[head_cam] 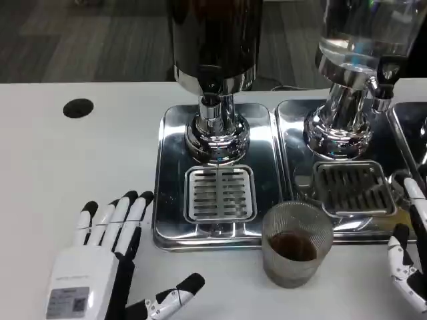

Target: Grasp the cup under the faucet to collect the drink, then remove the cup.

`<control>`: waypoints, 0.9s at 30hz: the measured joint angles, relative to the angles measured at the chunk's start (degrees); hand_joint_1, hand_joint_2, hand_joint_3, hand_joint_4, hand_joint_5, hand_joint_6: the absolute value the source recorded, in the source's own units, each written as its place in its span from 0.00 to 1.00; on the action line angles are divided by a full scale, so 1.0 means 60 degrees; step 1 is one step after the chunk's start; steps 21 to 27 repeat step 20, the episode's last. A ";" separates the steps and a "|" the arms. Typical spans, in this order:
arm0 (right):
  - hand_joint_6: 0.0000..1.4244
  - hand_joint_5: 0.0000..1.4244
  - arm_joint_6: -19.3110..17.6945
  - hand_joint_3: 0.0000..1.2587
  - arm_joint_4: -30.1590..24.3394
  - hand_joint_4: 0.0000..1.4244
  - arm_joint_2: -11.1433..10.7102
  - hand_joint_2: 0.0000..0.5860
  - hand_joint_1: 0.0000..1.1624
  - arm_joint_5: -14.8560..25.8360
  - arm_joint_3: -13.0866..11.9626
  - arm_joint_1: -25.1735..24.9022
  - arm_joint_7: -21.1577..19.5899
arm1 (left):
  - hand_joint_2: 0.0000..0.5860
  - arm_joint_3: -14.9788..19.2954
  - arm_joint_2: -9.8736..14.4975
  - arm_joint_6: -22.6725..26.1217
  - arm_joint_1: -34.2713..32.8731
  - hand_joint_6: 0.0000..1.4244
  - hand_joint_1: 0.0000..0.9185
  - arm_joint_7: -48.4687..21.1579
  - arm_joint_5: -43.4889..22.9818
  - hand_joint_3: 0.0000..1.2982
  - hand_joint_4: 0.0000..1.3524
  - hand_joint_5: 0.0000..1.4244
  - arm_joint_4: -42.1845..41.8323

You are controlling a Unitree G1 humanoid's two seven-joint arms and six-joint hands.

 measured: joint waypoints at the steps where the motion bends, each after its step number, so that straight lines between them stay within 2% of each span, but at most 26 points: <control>1: 0.00 0.00 0.0035 0.08 0.0000 0.00 0.0000 1.00 0.07 -0.0002 0.0007 0.0000 0.0073 | 0.21 0.0000 0.0000 0.0000 0.0000 0.00 0.00 0.0000 0.0000 0.07 0.00 0.06 -0.0004; 7: 0.00 0.00 0.0018 0.08 0.0107 0.00 0.0000 0.99 0.07 0.0013 0.0052 -0.0047 0.0099 | 0.21 -0.0040 -0.0052 0.0013 0.0030 0.00 0.00 0.0004 0.0009 0.07 0.00 0.06 0.0142; 14: 0.00 0.00 -0.0518 0.09 0.0840 0.00 -0.0014 1.00 0.08 0.0119 0.0186 -0.0169 -0.0254 | 0.20 -0.0159 -0.0232 0.0371 0.0207 0.00 0.00 0.0002 0.0132 0.07 0.00 0.06 0.0038; 20: 0.00 0.00 -0.0713 0.09 0.1483 0.00 -0.0047 1.00 0.08 0.0326 0.0260 -0.0554 -0.0274 | 0.20 -0.0153 -0.0278 0.0562 0.0381 0.00 0.00 0.0005 0.0139 0.07 0.00 0.06 -0.0131; 27: 0.00 0.00 -0.0713 0.09 0.1483 0.00 -0.0047 1.00 0.08 0.0326 0.0260 -0.0554 -0.0274 | 0.20 -0.0153 -0.0278 0.0562 0.0381 0.00 0.00 0.0005 0.0139 0.07 0.00 0.06 -0.0131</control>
